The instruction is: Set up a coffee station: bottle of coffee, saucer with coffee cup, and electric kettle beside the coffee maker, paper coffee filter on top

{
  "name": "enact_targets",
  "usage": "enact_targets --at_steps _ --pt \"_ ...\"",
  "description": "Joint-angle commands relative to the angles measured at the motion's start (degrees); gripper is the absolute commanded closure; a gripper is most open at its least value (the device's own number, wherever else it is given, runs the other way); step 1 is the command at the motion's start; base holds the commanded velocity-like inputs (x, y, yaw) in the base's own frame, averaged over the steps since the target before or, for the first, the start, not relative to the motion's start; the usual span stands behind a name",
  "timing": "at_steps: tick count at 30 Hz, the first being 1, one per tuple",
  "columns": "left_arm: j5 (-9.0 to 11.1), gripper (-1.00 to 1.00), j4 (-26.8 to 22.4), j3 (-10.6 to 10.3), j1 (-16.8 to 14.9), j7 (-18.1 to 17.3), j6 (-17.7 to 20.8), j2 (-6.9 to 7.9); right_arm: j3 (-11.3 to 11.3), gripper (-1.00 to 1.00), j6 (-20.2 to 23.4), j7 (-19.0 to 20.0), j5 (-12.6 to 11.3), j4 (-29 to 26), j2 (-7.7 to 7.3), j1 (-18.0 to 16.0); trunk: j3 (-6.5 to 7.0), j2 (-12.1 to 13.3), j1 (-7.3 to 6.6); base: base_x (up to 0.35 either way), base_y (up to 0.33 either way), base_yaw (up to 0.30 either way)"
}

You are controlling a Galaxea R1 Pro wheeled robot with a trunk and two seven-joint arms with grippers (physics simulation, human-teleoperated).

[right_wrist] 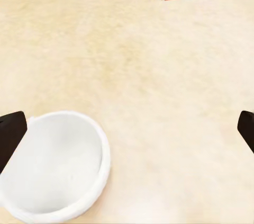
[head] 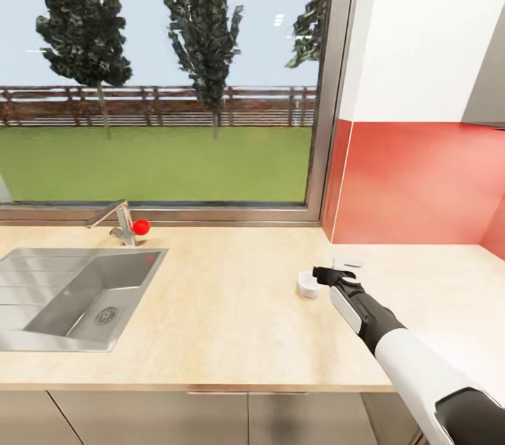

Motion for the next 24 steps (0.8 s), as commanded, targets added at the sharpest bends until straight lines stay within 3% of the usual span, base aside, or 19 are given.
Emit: enact_targets --at_steps 1,24 --pt "-0.5 -1.00 -0.1 0.5 0.0 -0.3 -0.1 -0.03 0.5 -1.00 0.2 -0.5 -0.4 0.1 -0.08 0.0 -0.04 -0.1 0.04 0.059 -0.003 0.000" --pt "-0.5 -1.00 -0.1 0.5 0.1 -0.3 -0.1 0.01 0.5 -1.00 -0.1 -0.4 -0.5 4.8 0.25 0.0 -0.04 -0.1 0.04 0.004 0.000 0.000"
